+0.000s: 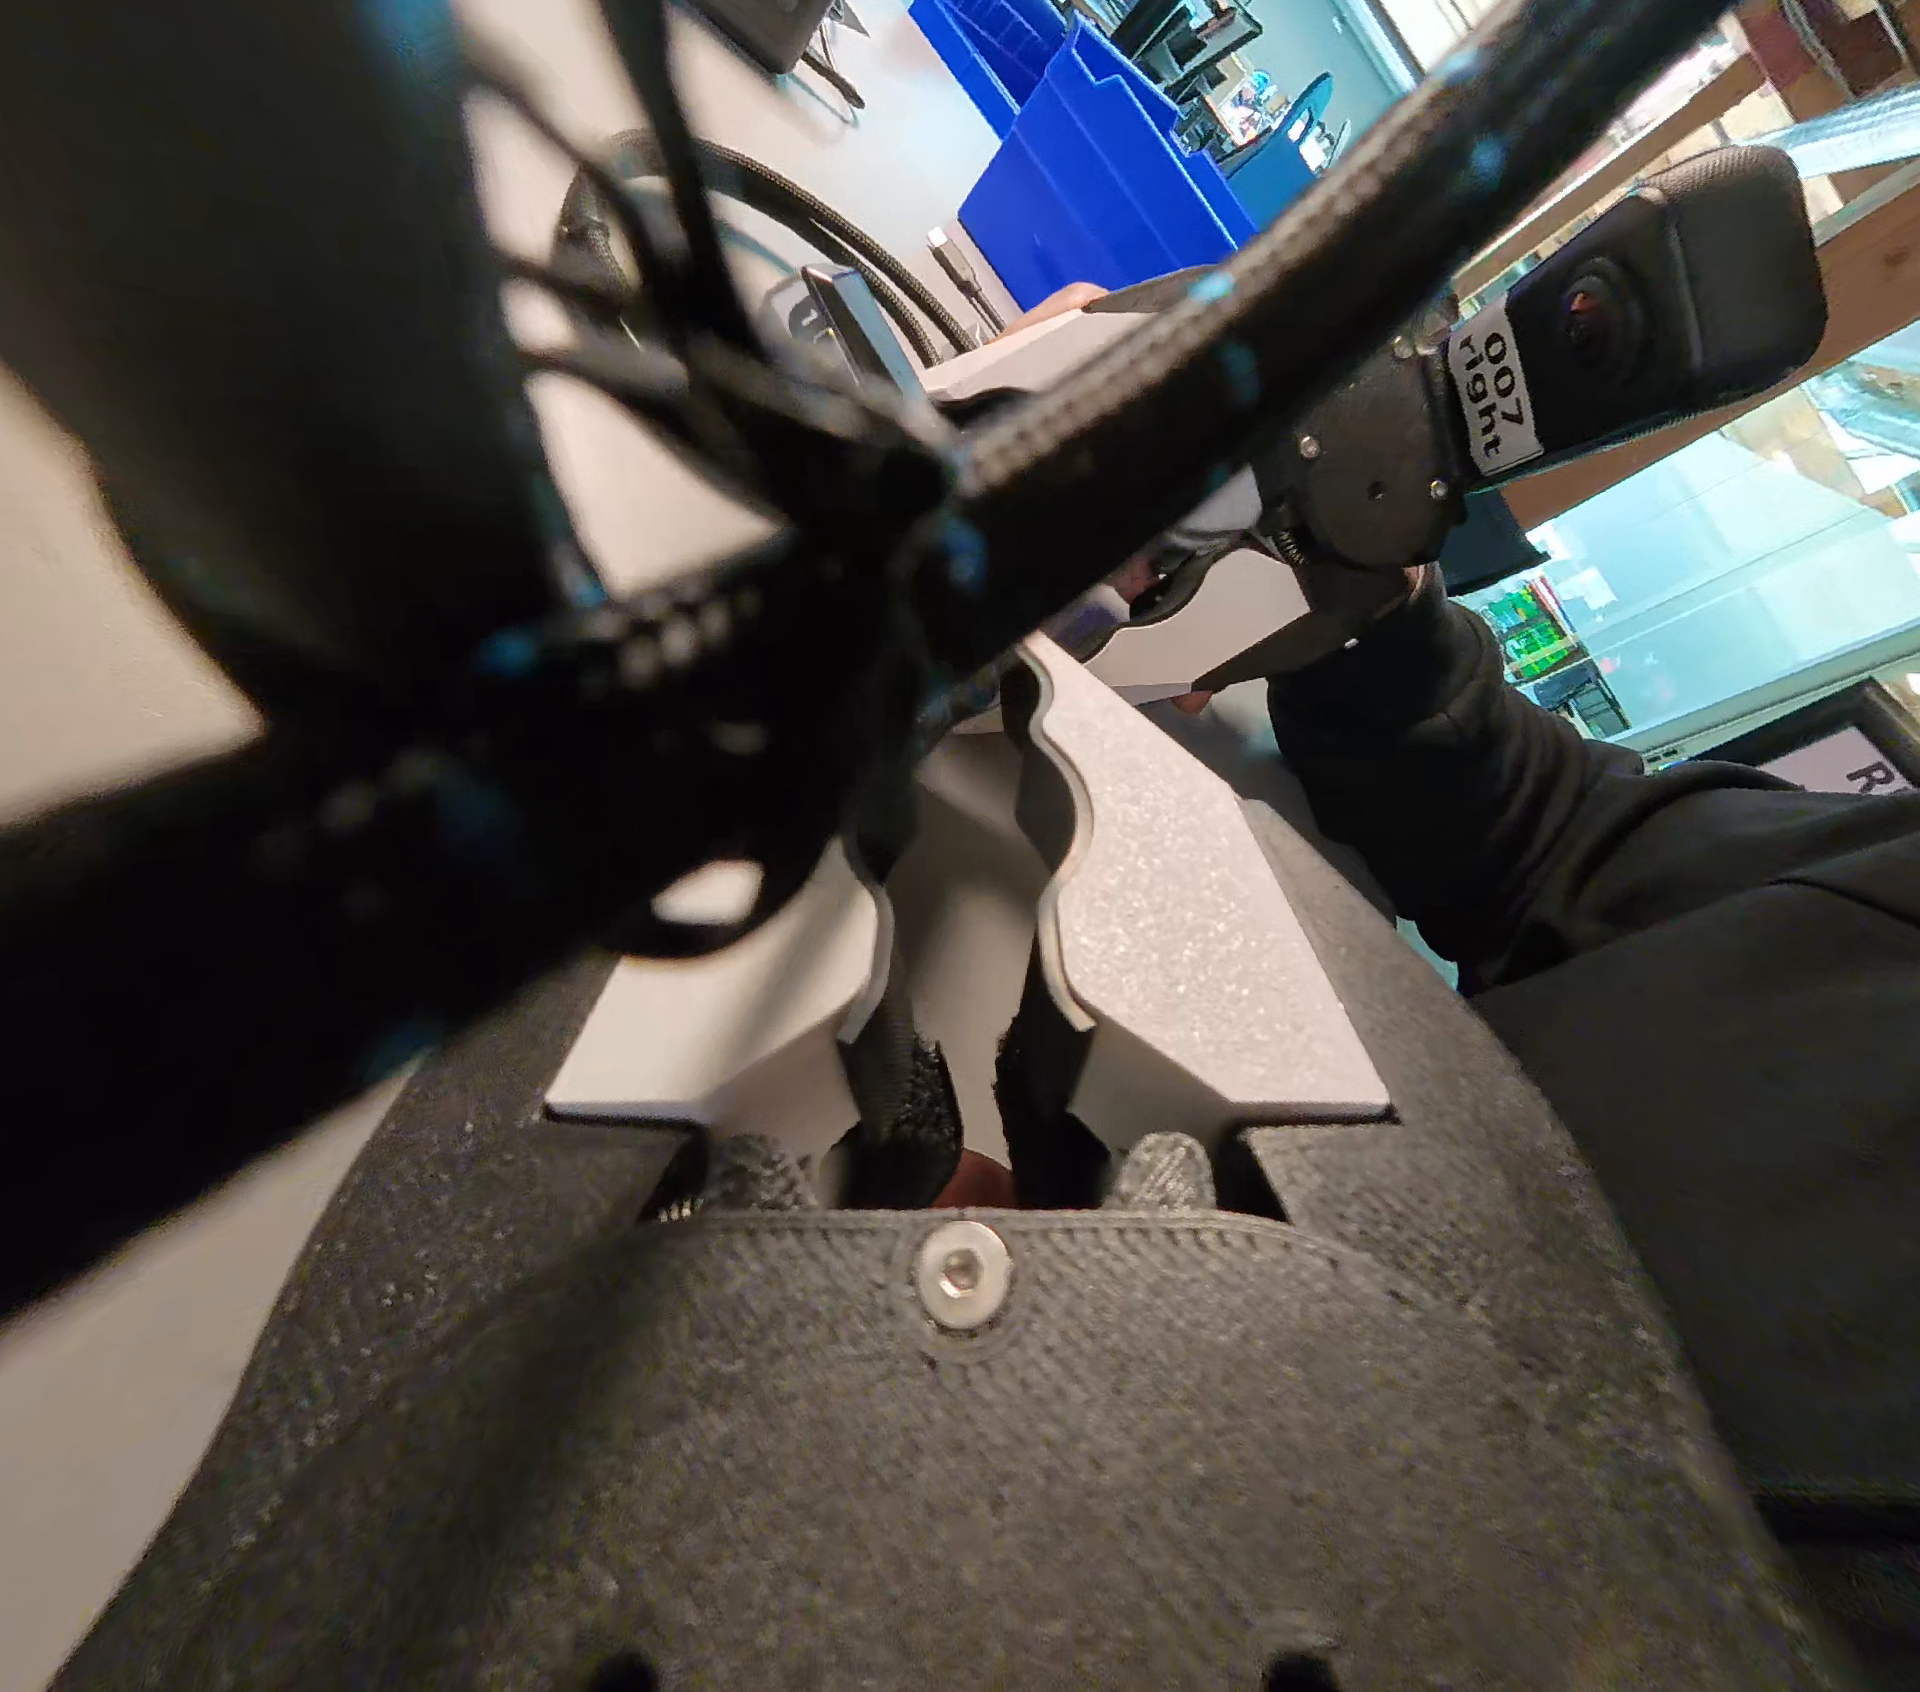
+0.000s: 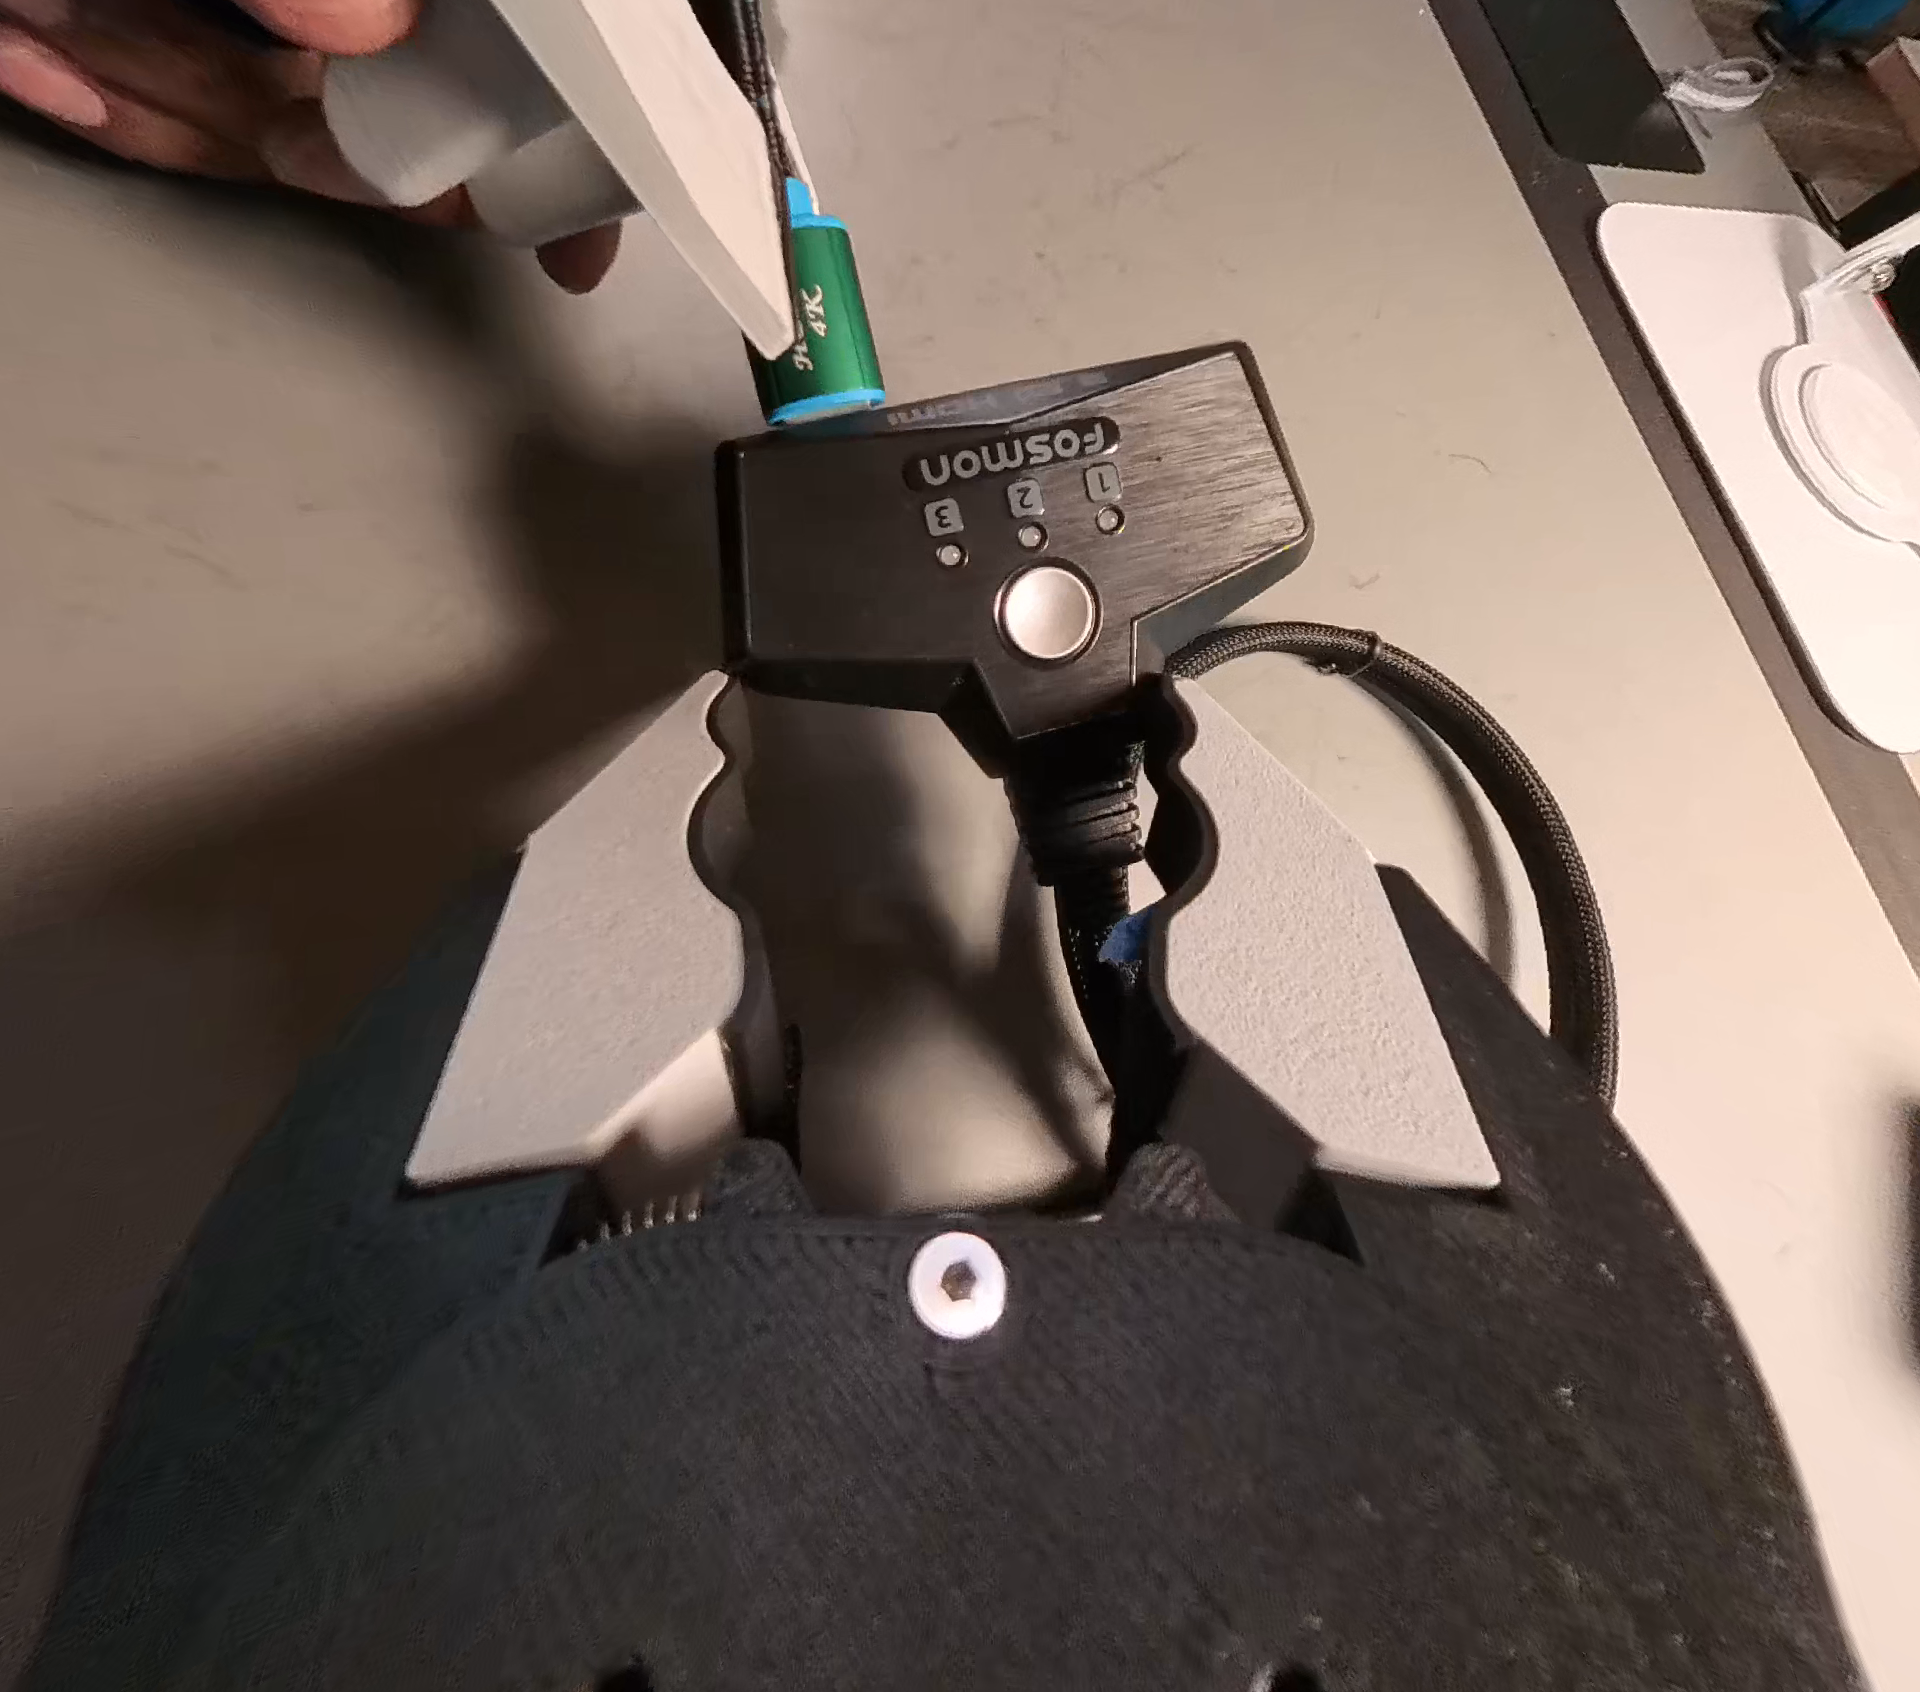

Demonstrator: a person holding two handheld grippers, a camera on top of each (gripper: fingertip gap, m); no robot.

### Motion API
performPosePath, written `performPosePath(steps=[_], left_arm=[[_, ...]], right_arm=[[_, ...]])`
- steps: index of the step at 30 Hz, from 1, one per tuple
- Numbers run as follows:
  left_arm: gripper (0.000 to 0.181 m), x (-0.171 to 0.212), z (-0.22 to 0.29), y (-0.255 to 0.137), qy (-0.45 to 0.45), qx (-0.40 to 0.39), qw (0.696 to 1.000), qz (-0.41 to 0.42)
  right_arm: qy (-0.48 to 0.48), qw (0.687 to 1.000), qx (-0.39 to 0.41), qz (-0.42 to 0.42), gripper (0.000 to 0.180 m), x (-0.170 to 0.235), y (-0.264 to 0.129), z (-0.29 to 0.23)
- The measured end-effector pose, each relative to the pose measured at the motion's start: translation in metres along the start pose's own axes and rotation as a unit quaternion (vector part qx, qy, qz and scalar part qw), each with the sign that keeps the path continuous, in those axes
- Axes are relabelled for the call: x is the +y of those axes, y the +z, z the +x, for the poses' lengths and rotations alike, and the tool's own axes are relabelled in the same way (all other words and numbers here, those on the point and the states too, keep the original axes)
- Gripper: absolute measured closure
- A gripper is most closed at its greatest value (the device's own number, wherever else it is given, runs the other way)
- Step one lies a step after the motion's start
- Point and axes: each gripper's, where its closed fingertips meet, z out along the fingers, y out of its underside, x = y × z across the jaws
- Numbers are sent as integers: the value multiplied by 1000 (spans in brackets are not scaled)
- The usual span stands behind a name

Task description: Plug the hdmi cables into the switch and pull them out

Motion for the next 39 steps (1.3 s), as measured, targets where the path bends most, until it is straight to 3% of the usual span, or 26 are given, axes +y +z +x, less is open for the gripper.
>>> performPosePath(steps=[1,15,18,20,25,29,31,35,39], left_arm=[[167,-1,0,0,-2,0,1000,5],[164,-5,-5,-2,-25,-9,1000,-5],[136,-6,4,-5,-18,-3,999,-28],[133,-4,10,-13,2,-3,998,-58],[126,-19,-1,-64,87,-42,990,-98],[128,-41,-48,-133,170,-180,965,-92],[128,-37,-73,-160,166,-235,951,-110],[127,-15,-108,-184,165,-291,926,-171],[128,1,-121,-180,170,-300,913,-217]], right_arm=[[6,1000,0,3,103,-1,0,0],[29,999,1,23,101,-4,3,4],[35,999,11,18,101,-2,0,10],[26,999,29,-1,102,5,-1,16],[7,999,45,-23,107,14,1,21],[2,999,42,-28,114,14,3,19],[-2,999,38,-29,113,15,3,18],[-6,1000,25,-15,113,10,2,14],[-2,1000,13,12,114,0,-4,11]])
